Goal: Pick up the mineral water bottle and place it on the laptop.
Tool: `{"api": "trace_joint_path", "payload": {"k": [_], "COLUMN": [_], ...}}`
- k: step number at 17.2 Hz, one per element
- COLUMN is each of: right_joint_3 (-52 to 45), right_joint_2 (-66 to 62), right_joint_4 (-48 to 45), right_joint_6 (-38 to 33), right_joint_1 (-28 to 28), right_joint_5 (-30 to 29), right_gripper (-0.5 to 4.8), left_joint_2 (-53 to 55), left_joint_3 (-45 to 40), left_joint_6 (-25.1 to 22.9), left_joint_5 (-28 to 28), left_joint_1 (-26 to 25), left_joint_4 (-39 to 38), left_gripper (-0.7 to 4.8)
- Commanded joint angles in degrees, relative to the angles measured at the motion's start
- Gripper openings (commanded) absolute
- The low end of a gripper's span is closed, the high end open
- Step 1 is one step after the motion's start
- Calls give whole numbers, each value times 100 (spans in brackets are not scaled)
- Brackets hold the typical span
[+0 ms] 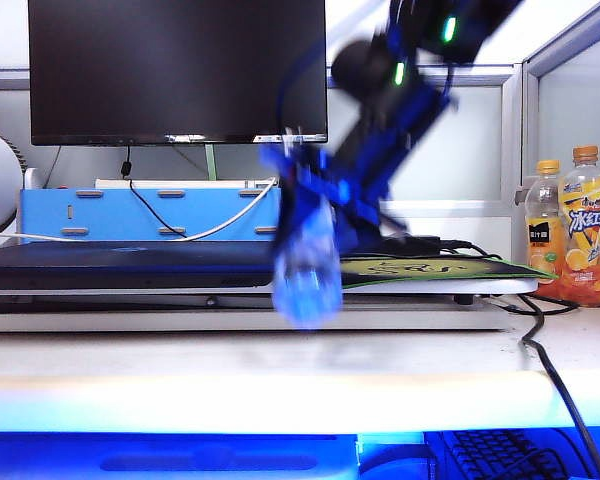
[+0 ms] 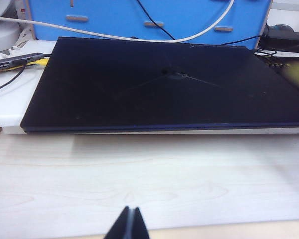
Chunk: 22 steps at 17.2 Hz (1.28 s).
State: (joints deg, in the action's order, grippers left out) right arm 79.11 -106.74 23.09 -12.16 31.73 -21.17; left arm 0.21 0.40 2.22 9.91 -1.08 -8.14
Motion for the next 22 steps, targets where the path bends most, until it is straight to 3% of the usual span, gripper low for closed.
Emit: {"api": "trace_joint_path", "payload": {"k": [1,4,7,9,15,22], "right_joint_3": [72,273,273,527,1799,2026], "right_joint_2": [535,516,507,197,-1080,-1799], "right_joint_4": [-782,-1488,-3003,-3794,-3683,-3589], "right_joint_6": [476,1014,1657,1690,1685,1692], "right_joint_1": [20,52,160,260,557,684], "right_joint_5": [28,343,752,1095,1097,1145], "right_gripper": [-5,-5,-5,-5,-5,-5], "left_joint_2": [-13,-13,-13,-13,-13,-13], "left_joint_3": [0,0,0,0,0,0], "left_joint_6": [-9,-9,-7,-7,-9,-7], "left_joint_5": [37,39,35,39,31,28], "left_joint_1": [-2,-2,-2,-2,-2,-4], "left_joint_4": [-35,-37,-35,-35,-35,-35], "left_gripper": [-2,-2,-2,-2,-2,-2]}}
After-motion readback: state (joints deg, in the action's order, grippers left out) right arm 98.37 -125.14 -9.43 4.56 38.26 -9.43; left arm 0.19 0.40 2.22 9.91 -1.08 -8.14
